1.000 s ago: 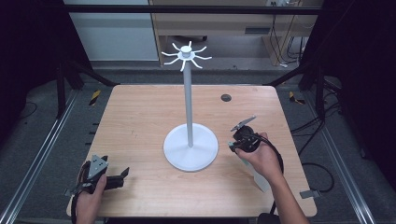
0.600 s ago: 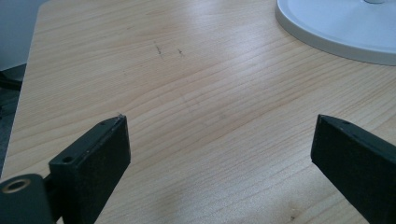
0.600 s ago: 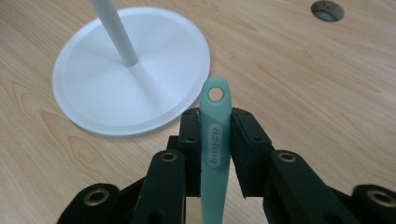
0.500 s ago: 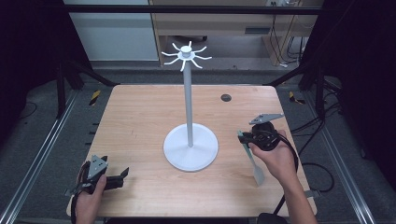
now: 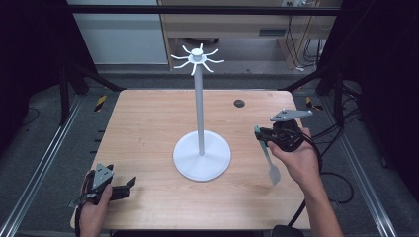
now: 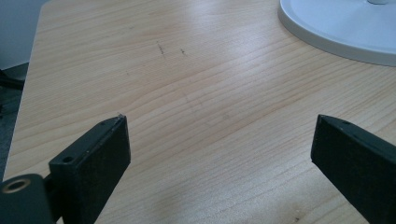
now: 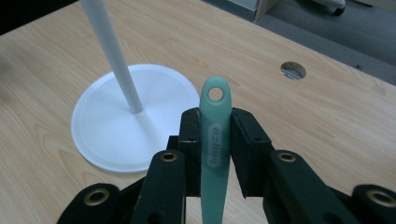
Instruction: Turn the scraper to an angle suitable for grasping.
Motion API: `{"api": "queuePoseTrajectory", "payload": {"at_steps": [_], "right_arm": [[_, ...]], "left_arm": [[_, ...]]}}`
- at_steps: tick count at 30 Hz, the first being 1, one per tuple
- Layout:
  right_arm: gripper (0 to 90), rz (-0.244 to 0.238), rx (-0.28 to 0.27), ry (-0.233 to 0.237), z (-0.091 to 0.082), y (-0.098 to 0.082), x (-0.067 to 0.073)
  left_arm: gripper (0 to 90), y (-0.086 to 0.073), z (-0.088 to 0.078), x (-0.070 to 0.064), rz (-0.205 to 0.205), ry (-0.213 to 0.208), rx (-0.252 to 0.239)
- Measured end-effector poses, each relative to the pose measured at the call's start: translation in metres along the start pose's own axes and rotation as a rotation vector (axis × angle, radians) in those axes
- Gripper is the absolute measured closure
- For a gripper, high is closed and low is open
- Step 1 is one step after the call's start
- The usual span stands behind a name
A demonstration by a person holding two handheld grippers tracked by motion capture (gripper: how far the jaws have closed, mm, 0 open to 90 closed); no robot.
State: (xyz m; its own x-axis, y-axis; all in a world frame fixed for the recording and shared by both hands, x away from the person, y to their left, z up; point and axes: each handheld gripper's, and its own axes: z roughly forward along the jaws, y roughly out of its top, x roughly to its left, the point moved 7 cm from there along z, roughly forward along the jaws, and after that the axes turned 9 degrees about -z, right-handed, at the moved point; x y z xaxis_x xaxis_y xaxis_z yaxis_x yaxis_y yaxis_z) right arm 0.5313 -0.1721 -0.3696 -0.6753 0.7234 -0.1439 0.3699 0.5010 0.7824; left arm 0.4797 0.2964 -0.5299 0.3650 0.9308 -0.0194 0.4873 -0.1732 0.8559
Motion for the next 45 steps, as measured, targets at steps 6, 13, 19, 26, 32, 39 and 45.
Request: {"api": "queuePoseTrajectory", "payload": {"at_steps": [6, 13, 19, 26, 32, 39, 45], "right_arm": [[75.0, 0.002, -0.048, 0.004, -0.005, 0.010, 0.000], [75.0, -0.002, -0.082, 0.011, -0.006, 0.018, -0.002], [75.0, 0.002, -0.109, 0.000, -0.007, 0.026, -0.002], [75.0, 0.007, -0.148, 0.000, -0.009, 0.036, 0.000], [75.0, 0.013, -0.163, 0.008, -0.006, 0.042, 0.002], [74.9, -0.014, -0.186, 0.013, -0.013, 0.055, 0.009], [74.9, -0.019, -0.188, -0.001, -0.012, 0.062, 0.006]], "left_arm": [[4.4, -0.002, 0.000, -0.002, 0.010, 0.006, 0.007], [4.4, 0.000, -0.004, 0.003, -0.004, 0.028, -0.018], [4.4, 0.000, -0.005, 0.003, -0.007, 0.027, -0.024], [4.4, 0.002, -0.003, -0.001, -0.017, -0.010, -0.027], [4.4, 0.001, -0.004, -0.002, -0.004, 0.001, -0.023], [4.4, 0.001, -0.002, -0.003, -0.001, 0.001, -0.018], [4.4, 0.001, -0.001, -0.003, 0.002, -0.003, -0.014]]}}
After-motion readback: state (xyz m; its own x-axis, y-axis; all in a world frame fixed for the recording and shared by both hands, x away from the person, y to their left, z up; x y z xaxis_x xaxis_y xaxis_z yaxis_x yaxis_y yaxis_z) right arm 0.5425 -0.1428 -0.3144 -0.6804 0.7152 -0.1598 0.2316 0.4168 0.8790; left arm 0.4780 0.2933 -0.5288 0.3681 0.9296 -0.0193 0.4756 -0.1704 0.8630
